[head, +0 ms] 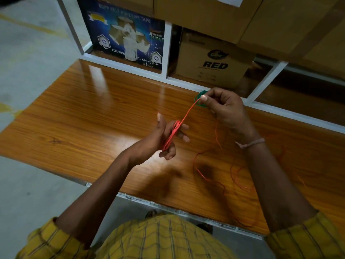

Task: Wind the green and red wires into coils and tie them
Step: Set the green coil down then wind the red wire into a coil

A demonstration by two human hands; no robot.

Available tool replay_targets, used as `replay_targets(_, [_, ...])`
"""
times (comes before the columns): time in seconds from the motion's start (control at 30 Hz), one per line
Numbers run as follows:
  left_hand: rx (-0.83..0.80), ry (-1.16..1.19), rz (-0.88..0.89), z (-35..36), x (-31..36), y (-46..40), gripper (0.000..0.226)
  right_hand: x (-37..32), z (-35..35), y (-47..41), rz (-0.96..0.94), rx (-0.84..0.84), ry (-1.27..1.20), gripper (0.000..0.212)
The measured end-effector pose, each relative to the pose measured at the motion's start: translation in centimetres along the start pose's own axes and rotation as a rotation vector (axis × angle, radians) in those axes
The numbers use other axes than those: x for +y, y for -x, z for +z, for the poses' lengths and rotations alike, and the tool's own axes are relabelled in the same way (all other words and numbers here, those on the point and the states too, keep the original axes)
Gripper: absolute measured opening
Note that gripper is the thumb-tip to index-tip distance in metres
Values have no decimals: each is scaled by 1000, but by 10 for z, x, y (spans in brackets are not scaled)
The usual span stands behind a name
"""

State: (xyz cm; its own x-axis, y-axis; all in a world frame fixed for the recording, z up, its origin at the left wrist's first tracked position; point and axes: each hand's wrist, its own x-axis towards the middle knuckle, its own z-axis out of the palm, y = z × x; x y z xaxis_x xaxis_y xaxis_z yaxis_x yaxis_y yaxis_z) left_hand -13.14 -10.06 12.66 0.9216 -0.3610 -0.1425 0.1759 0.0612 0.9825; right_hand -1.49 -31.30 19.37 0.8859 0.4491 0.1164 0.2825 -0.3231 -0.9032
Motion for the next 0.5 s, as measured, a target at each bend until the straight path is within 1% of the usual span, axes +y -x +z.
replay_targets(0.07, [-53,43,17,2,3,3,108,16,10,-7,1,41,31,18])
replay_targets(0.13, [-79,105,51,2,9,4,111,32,20,-7,31,44,44,26])
replay_targets(0.23, [-86,183,96,-3,14,2,115,46,37,5,150,-14,75,36])
replay_targets(0.3, [-70,221,94,-7,15,0,116,47,51,19,208,-108,122,38])
replay_targets(0.4, [-52,245,104,-9,16,-1,116,41,68,40,302,-259,186,33])
replay_targets(0.5, [-4,251,128,-8,17,-3,113,33,76,61,244,-480,386,38])
